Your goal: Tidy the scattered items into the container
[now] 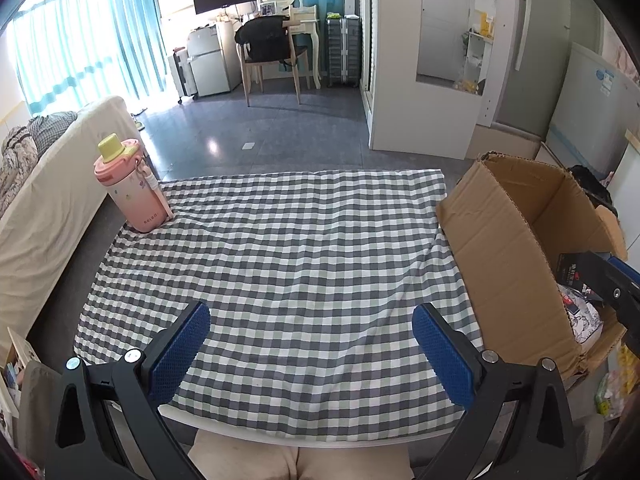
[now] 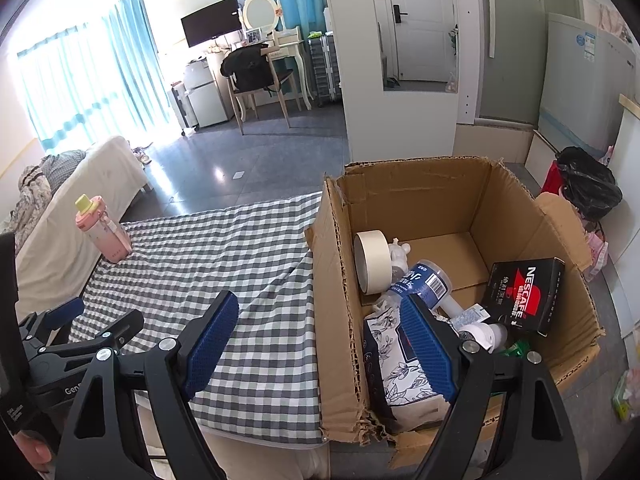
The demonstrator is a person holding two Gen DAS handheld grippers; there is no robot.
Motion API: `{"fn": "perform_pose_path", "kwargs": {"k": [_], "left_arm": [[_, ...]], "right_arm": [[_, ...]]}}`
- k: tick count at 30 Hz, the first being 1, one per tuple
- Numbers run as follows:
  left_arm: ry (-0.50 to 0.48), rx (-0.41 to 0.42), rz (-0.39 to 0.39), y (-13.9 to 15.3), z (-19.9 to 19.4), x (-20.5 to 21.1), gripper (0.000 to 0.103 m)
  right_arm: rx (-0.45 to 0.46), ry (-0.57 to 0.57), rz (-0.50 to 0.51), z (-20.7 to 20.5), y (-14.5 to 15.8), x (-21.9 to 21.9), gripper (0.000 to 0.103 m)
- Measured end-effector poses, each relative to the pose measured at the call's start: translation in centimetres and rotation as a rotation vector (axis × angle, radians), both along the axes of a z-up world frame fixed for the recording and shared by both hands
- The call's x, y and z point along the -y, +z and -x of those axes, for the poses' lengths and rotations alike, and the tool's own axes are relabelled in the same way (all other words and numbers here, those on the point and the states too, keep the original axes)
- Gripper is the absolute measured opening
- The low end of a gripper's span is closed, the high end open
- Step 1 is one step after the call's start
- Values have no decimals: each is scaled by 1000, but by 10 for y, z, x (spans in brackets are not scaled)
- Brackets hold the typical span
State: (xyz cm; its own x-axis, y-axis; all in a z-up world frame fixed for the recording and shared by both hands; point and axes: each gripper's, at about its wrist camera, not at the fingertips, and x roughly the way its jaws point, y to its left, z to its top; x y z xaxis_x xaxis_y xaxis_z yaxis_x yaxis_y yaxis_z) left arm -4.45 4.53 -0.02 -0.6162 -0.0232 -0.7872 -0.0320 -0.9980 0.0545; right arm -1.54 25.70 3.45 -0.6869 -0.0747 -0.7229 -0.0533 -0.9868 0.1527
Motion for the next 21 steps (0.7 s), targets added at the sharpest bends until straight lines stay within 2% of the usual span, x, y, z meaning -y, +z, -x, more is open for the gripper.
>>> {"fn": "perform_pose_path", "kwargs": {"k": [15, 19, 21], "left_arm": [[-4, 5, -9, -1, 2, 0, 103], [-39, -79, 33, 3, -6, -6, 103], [-50, -93, 45, 5, -10, -9, 103]], "right_arm": [[10, -1, -4, 2, -1, 3, 83], [10, 1, -3, 2, -1, 4, 83], [13, -1, -3, 2, -1, 3, 83]]}}
